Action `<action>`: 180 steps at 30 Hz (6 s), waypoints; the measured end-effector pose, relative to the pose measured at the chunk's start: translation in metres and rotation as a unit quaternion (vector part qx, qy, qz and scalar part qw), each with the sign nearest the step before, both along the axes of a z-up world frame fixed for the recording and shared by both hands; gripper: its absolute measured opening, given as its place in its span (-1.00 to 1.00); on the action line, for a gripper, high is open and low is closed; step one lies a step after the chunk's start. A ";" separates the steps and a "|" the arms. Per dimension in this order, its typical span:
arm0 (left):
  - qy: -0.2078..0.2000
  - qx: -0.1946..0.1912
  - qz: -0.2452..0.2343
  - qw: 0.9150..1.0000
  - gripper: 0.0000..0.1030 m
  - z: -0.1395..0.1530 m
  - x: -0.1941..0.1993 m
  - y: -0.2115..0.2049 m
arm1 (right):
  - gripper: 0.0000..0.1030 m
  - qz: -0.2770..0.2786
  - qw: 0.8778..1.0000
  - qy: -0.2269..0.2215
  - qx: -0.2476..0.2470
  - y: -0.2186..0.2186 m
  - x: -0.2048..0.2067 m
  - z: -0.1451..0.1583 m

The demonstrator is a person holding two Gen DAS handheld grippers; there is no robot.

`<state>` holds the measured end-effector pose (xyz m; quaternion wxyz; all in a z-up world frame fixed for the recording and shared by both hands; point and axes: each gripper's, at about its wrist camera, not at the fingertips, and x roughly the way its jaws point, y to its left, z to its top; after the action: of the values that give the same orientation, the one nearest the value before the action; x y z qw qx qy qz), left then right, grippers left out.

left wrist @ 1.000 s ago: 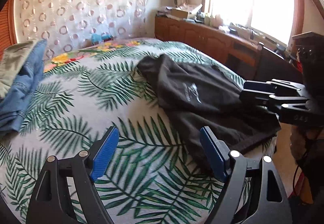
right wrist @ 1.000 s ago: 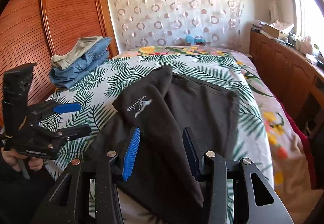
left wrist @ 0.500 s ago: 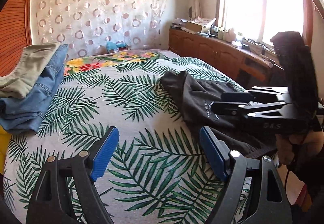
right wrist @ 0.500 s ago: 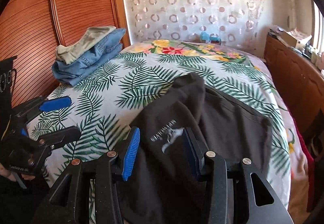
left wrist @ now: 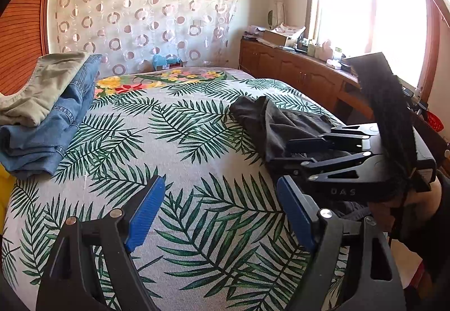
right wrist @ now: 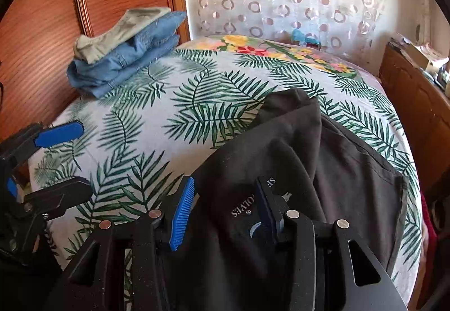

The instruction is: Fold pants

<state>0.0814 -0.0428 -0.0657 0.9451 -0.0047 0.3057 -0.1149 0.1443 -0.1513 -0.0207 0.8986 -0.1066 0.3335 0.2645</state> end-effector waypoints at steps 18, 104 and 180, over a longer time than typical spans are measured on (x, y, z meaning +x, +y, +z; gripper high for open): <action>0.008 0.002 -0.005 1.000 0.60 -0.005 -0.003 -0.002 | -0.73 -0.006 1.000 0.004 0.007 0.008 0.009 -0.004; 0.028 0.018 -0.045 0.998 0.60 -0.007 0.011 -0.032 | -0.19 -0.121 0.990 0.004 0.070 -0.074 0.072 -0.002; 0.091 0.007 -0.057 0.994 -0.03 0.005 0.145 -0.071 | -0.99 -0.225 0.972 0.014 0.061 -0.139 0.109 -0.025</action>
<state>0.2268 -0.1137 -0.0608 0.9052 0.0092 0.3914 -0.1653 0.2533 -0.2900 -0.0457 0.9351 0.0297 0.3445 0.0771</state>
